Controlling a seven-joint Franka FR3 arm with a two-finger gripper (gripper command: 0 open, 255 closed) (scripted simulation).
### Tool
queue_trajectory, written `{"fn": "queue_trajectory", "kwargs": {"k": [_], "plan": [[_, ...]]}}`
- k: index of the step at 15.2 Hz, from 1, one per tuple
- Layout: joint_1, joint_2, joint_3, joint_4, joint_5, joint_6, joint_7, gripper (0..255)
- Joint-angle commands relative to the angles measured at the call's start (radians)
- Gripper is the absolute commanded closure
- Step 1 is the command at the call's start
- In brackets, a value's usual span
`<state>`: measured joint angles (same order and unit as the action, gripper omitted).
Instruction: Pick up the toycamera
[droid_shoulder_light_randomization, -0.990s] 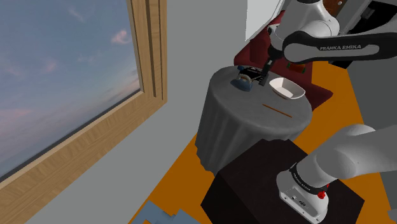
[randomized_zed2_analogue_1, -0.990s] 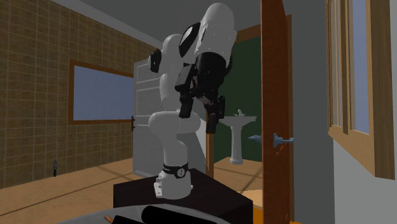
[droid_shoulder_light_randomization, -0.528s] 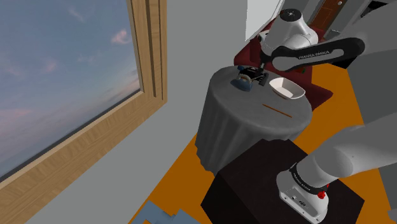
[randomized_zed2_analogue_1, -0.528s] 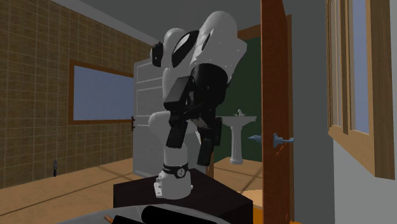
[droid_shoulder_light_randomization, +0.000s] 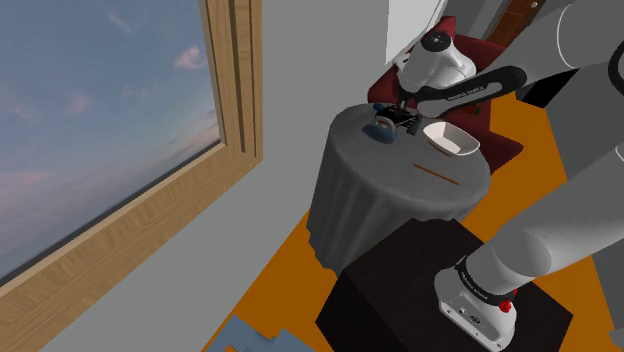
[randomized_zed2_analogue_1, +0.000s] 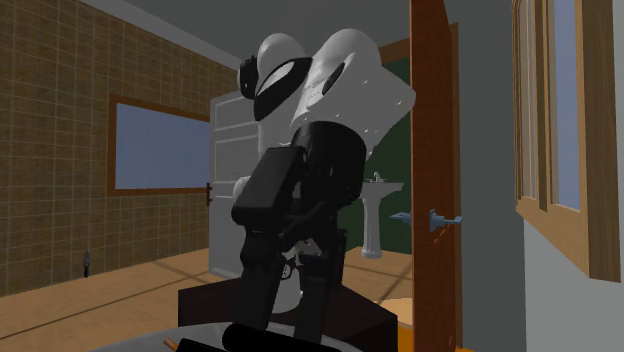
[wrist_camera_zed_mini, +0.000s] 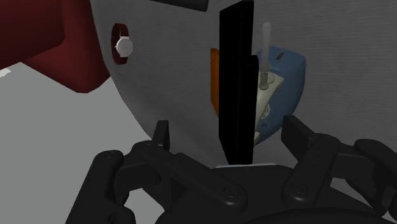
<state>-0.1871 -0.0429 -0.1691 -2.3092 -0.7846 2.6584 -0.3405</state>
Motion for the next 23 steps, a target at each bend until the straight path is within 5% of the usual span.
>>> {"fn": "queue_trajectory", "kwargs": {"k": [1, 7, 8, 17, 23], "plan": [[-0.004, 0.024, -0.002, 0.001, -0.028, 0.024, 0.025, 0], [-0.01, 0.067, -0.008, -0.008, -0.093, 0.068, 0.094, 0], [-0.01, 0.067, -0.008, -0.006, -0.09, 0.067, 0.091, 255], [-0.01, 0.067, -0.008, -0.008, -0.093, 0.068, 0.094, 255], [-0.003, 0.012, 0.0, 0.005, -0.009, 0.009, 0.005, 255]]}}
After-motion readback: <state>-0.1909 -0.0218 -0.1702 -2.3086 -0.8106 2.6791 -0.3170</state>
